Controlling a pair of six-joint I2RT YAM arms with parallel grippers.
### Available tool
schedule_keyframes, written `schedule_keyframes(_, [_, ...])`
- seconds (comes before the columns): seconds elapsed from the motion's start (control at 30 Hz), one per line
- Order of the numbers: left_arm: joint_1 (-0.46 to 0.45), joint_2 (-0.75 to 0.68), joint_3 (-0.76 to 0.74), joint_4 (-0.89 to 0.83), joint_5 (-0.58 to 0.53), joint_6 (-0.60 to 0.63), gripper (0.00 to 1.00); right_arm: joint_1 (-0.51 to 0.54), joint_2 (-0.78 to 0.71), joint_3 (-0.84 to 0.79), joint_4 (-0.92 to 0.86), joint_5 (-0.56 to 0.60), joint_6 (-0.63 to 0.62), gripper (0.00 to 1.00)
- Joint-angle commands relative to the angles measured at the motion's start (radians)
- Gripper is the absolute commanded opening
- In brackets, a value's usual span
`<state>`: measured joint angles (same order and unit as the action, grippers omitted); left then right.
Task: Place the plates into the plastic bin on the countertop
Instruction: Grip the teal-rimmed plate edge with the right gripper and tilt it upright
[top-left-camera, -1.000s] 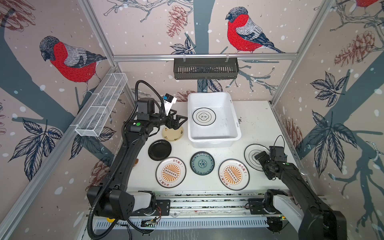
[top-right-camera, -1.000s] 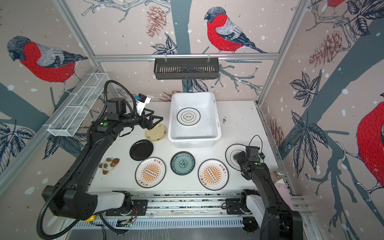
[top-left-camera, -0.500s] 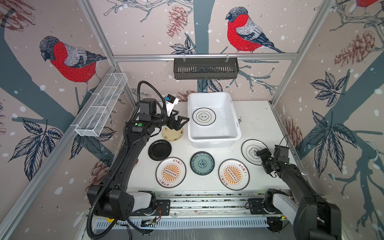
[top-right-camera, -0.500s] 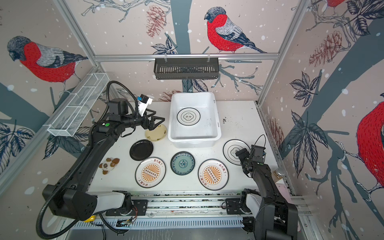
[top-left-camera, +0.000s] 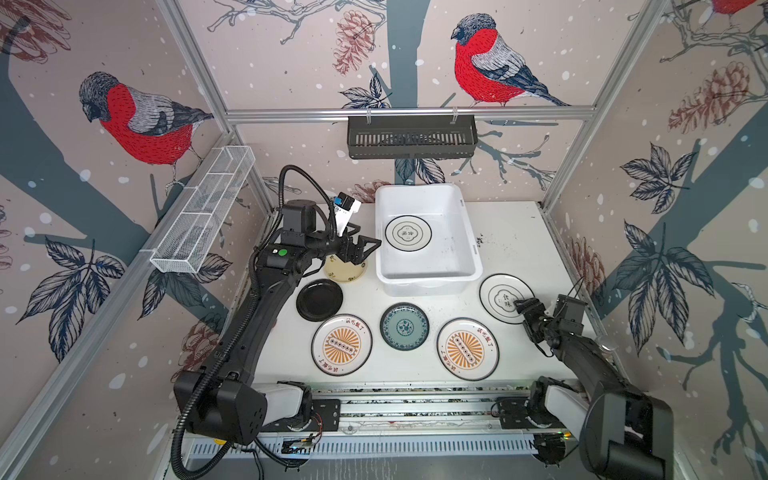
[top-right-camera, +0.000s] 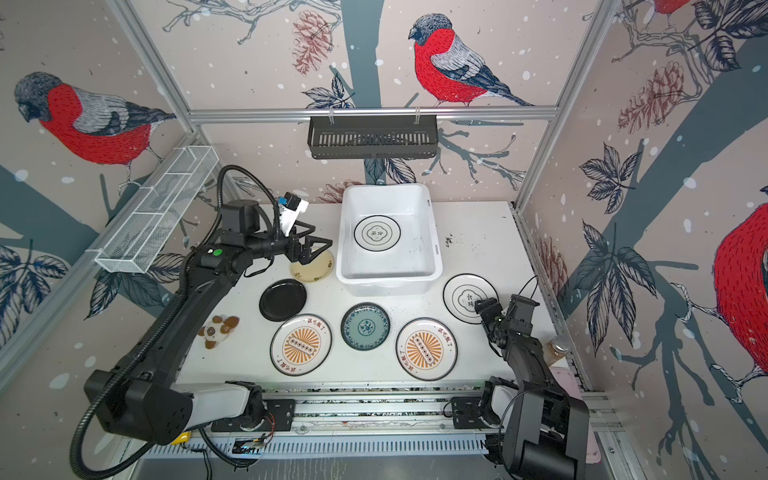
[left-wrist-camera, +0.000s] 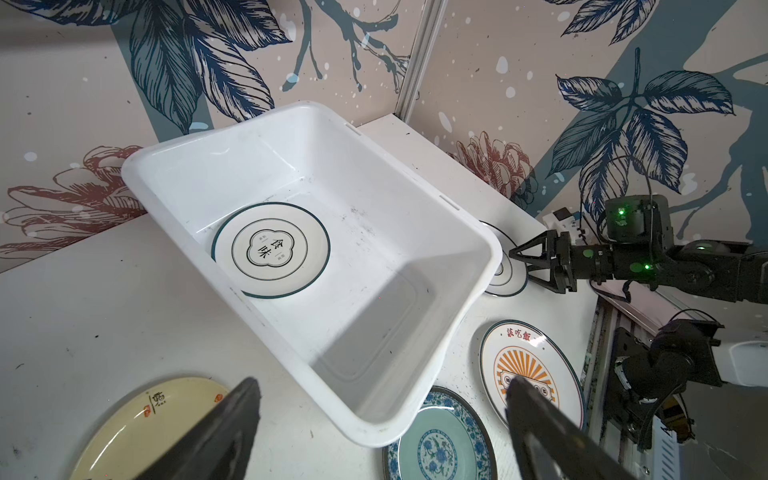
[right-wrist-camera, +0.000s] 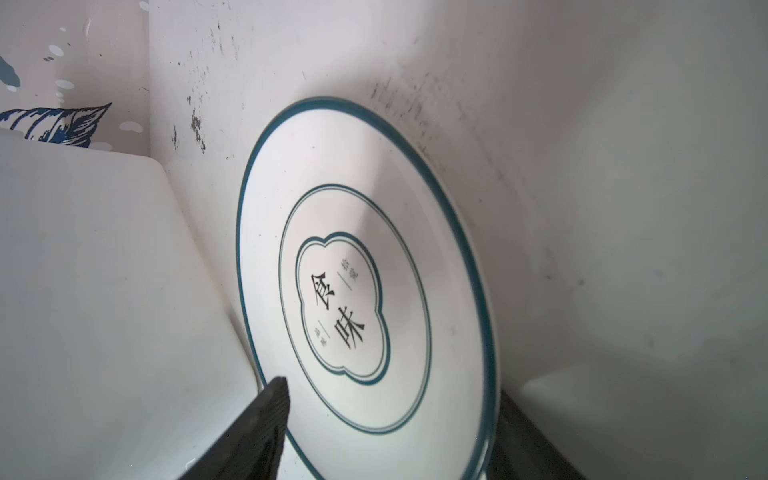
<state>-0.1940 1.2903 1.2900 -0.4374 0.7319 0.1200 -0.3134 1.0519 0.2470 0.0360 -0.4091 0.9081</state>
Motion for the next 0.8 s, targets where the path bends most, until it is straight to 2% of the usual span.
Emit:
schedule_keyframes(0.0, [-0.004, -0.008, -0.001, 0.031, 0.008, 0.014, 0.92, -0.014, 0.025, -0.033, -0.056, -0.013, -0.008, 0.68])
schedule_keyframes(0.27, [-0.015, -0.005, 0.001, 0.032, 0.003, 0.016, 0.91, -0.034, 0.084, -0.052, 0.013, -0.027, -0.015, 0.55])
schedule_keyframes(0.77, [-0.018, -0.001, 0.002, 0.037, -0.003, 0.011, 0.91, -0.104, 0.108, -0.121, 0.129, -0.069, -0.01, 0.43])
